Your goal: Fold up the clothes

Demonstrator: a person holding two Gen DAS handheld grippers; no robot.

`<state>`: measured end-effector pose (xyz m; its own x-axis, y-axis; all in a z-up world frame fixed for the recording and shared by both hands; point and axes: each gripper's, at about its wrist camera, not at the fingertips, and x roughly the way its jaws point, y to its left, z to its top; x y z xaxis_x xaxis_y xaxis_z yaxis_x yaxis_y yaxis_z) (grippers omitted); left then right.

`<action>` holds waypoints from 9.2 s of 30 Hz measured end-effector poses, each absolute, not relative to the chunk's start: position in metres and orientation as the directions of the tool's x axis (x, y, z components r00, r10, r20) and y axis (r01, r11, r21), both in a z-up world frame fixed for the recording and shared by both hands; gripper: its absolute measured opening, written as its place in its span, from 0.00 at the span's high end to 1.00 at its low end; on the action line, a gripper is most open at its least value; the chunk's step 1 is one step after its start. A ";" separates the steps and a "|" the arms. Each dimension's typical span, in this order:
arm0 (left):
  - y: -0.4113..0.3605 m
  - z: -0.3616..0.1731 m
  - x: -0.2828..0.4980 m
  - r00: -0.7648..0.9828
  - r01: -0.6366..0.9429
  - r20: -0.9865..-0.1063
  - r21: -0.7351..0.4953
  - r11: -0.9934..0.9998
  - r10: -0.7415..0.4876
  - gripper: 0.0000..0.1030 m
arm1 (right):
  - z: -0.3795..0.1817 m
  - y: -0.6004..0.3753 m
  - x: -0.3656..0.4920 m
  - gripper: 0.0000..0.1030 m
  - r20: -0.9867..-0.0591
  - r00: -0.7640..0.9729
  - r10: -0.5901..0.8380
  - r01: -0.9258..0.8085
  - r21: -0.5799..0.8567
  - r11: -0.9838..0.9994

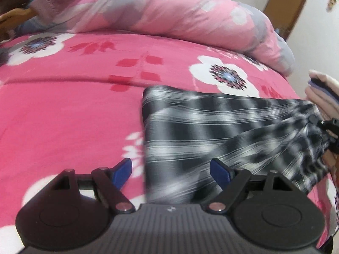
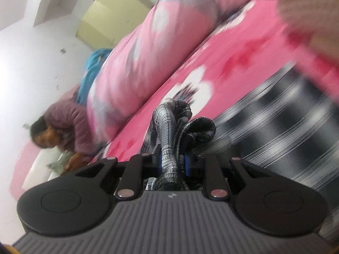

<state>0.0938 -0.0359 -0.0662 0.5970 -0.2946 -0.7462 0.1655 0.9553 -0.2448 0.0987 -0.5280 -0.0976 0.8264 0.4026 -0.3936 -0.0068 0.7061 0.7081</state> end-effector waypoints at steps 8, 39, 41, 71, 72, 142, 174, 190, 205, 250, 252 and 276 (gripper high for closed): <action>-0.078 -0.074 0.105 0.550 0.271 -0.757 -0.237 0.933 -0.352 0.22 | -0.094 -0.585 0.089 0.84 -0.425 0.858 0.286 0.073 0.654 0.753; 0.038 -0.087 0.049 0.622 0.083 -0.661 -0.477 0.875 -0.420 0.20 | -0.044 -0.283 -0.035 0.23 -0.395 0.801 0.450 -0.538 -0.144 0.831; 0.047 -0.088 0.043 0.627 0.075 -0.653 -0.493 0.867 -0.425 0.20 | -0.056 -0.244 -0.041 0.23 -0.427 0.775 0.466 -0.595 -0.243 0.766; -0.012 -0.131 0.216 0.513 0.060 -0.672 -0.593 0.803 -0.535 0.91 | -0.113 -0.162 -0.009 0.60 -0.535 0.810 0.240 -0.557 -0.573 0.602; -0.013 -0.131 0.216 0.521 0.061 -0.665 -0.596 0.801 -0.535 0.94 | -0.113 -0.163 -0.007 0.72 -0.538 0.814 0.220 -0.542 -0.565 0.622; -0.068 -0.095 0.083 0.650 0.269 -0.748 0.062 0.961 -0.133 0.24 | -0.131 -0.454 0.042 0.39 -0.480 0.786 0.389 -0.032 0.598 0.801; -0.093 -0.094 0.080 0.656 0.340 -0.735 0.086 0.937 -0.171 0.23 | -0.130 -0.502 0.096 0.85 -0.406 0.771 0.490 -0.072 0.710 0.701; -0.046 -0.063 0.062 0.735 0.257 -0.652 0.012 0.966 -0.187 0.21 | -0.070 -0.480 0.039 0.77 -0.326 0.897 0.298 -0.058 0.583 0.810; 0.104 -0.070 0.015 0.786 -0.012 -0.599 -0.262 0.965 -0.153 0.22 | -0.082 -0.406 0.018 0.77 -0.446 0.851 0.277 -0.071 0.425 0.902; 0.113 -0.112 0.028 0.818 -0.058 -0.524 -0.487 0.872 -0.238 0.22 | -0.146 -0.371 -0.016 0.60 -0.466 0.872 0.150 -0.070 0.185 0.980; 0.114 -0.108 0.031 0.806 -0.055 -0.536 -0.493 0.868 -0.253 0.22 | -0.147 -0.371 -0.016 0.60 -0.463 0.874 0.151 -0.070 0.187 0.980; 0.136 -0.102 0.037 0.733 -0.037 -0.592 -0.528 0.848 -0.337 0.41 | -0.081 -0.210 -0.047 0.57 -0.358 0.760 0.542 -0.599 -0.065 0.798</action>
